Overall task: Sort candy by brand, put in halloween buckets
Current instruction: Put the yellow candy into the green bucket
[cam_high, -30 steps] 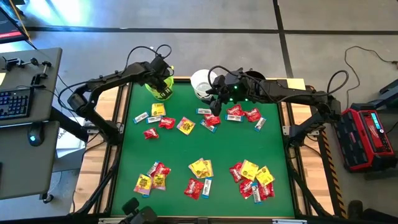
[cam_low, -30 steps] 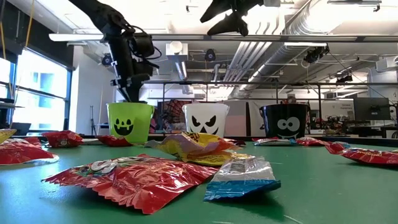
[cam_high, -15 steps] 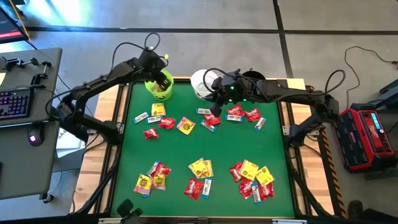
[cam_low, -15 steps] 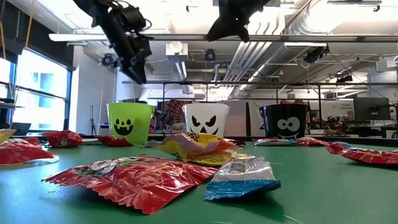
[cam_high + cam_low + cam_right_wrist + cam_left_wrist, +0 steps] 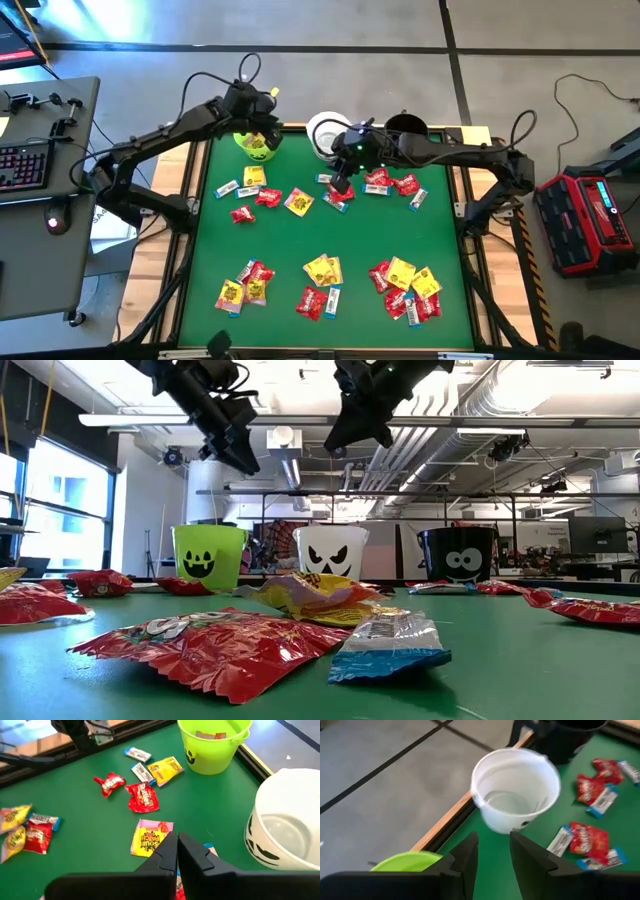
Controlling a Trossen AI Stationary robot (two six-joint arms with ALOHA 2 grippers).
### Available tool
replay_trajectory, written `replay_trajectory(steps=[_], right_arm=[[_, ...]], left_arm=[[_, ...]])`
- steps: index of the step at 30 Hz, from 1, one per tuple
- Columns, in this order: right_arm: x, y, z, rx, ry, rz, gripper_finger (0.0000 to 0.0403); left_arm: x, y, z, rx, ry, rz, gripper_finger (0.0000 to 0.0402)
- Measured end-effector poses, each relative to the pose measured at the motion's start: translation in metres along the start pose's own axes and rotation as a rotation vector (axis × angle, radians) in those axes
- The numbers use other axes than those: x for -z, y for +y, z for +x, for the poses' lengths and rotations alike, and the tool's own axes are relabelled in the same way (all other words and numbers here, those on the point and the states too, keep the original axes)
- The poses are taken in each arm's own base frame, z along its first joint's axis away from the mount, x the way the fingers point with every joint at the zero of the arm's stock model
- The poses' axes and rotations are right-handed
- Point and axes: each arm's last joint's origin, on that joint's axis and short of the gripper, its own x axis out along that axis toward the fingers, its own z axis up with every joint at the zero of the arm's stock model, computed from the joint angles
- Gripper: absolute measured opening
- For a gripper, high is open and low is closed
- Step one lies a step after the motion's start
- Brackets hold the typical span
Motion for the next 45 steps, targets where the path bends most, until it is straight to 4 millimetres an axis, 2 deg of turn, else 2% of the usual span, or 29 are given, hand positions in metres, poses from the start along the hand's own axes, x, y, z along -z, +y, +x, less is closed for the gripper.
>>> replay_trajectory(steps=[5,8,14,20,25,29,34,37,45], right_arm=[[0.028,-0.005,-0.006,-0.032,-0.027,0.095,0.0],[0.049,-0.004,-0.016,-0.04,-0.03,0.16,0.0],[0.078,0.008,-0.057,-0.074,-0.049,0.234,0.0],[0.102,0.017,-0.095,-0.128,0.018,0.229,0.0],[0.118,0.019,-0.113,-0.177,0.159,0.201,0.0],[0.126,0.023,-0.112,-0.204,0.254,0.214,0.0],[0.134,0.035,-0.106,-0.152,0.294,0.193,0.0013],[0.139,0.044,-0.1,-0.134,0.33,0.235,0.0042],[0.158,0.068,-0.077,-0.105,0.472,0.186,0.014]], left_arm=[[-0.004,-0.009,0.0,0.03,-0.037,0.019,0.0086],[-0.005,-0.014,0.0,0.073,-0.057,0.04,0.008],[-0.008,-0.029,-0.002,0.164,-0.09,0.08,0.0076],[-0.009,-0.045,-0.003,0.206,-0.111,0.141,0.0076],[-0.008,-0.055,-0.005,0.234,-0.114,0.169,0.0076],[-0.011,-0.061,-0.006,0.251,-0.149,0.155,0.0076],[-0.013,-0.07,-0.008,0.284,-0.171,0.12,0.0076],[-0.012,-0.078,-0.01,0.311,-0.171,0.14,0.0076],[-0.008,-0.101,-0.015,0.376,-0.174,0.214,0.0076]])
